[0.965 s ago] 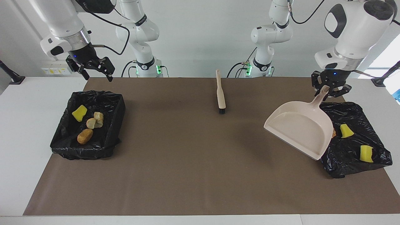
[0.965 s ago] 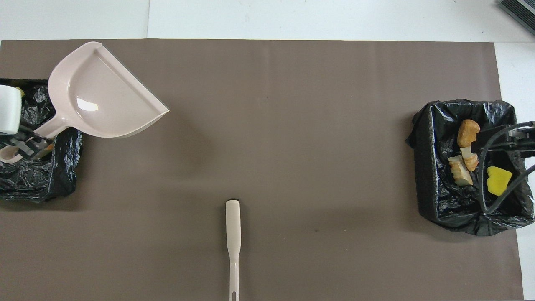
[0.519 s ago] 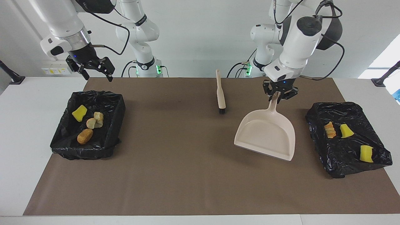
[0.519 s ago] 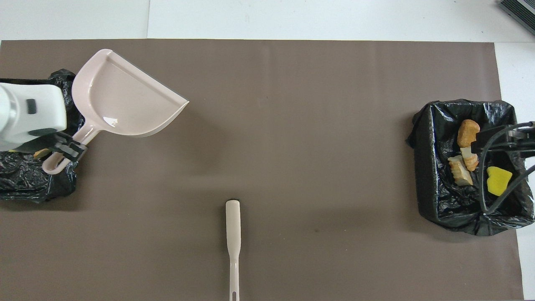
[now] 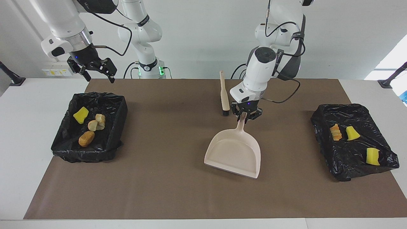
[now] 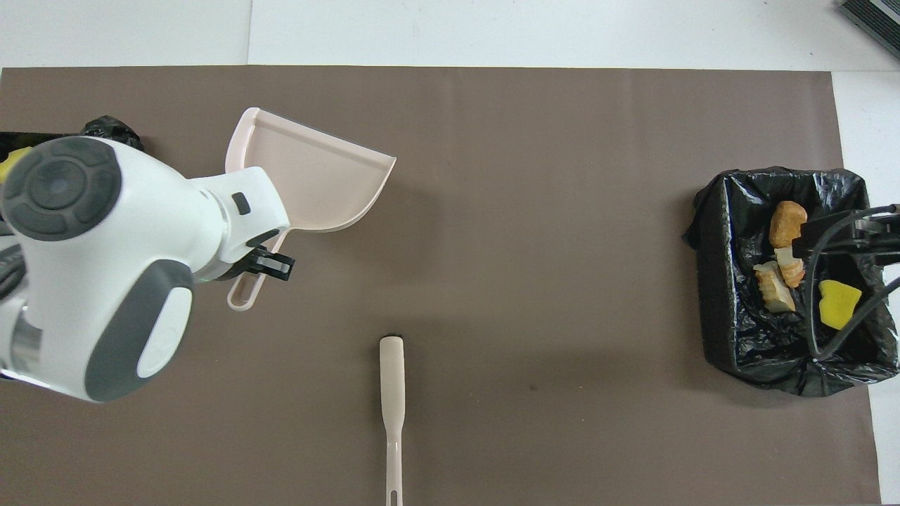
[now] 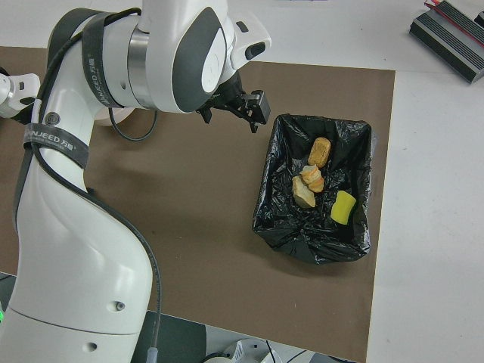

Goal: Sweep and dump trash in bin
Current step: 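Lift the empty dustpan out of the bag with the left gripper, then set the dustpan down on the table with the left gripper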

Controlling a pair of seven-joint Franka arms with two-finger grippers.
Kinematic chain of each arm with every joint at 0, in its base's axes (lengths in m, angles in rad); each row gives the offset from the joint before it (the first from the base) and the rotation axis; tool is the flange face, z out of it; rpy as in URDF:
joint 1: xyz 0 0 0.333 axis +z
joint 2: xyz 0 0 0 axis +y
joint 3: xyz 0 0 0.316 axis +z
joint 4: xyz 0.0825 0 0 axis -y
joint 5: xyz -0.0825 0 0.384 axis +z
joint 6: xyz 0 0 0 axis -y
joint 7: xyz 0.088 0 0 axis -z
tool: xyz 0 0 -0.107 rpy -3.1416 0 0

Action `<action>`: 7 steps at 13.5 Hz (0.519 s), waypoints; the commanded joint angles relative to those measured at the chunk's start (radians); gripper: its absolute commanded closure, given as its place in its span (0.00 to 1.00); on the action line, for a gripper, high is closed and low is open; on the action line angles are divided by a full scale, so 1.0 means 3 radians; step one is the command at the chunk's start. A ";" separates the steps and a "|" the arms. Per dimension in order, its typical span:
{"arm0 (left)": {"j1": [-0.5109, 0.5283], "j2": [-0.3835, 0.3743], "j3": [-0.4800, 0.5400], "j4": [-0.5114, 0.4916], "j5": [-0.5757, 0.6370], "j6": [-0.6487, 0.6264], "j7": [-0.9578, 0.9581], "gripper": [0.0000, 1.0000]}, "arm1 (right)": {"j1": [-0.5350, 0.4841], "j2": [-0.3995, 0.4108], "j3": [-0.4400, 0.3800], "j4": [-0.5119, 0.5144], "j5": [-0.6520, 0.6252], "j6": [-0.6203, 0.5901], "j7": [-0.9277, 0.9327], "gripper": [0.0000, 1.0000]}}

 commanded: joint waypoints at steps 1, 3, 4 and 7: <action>-0.0103 0.0066 0.0073 0.0007 -0.0065 0.0166 -0.0299 1.00 | -0.0022 -0.0059 0.0006 -0.0075 0.0034 0.0058 -0.0111 0.00; -0.0179 0.0122 0.0073 -0.0024 -0.0065 0.0223 -0.0428 1.00 | -0.0022 -0.0060 0.0006 -0.0075 0.0034 0.0058 -0.0111 0.00; -0.0154 0.0117 0.0073 -0.0034 -0.0065 0.0248 -0.0347 1.00 | -0.0022 -0.0065 0.0006 -0.0075 0.0034 0.0058 -0.0111 0.00; -0.0159 0.0102 0.0073 -0.0131 -0.0080 0.0284 -0.0177 1.00 | -0.0022 -0.0065 0.0006 -0.0075 0.0034 0.0058 -0.0111 0.00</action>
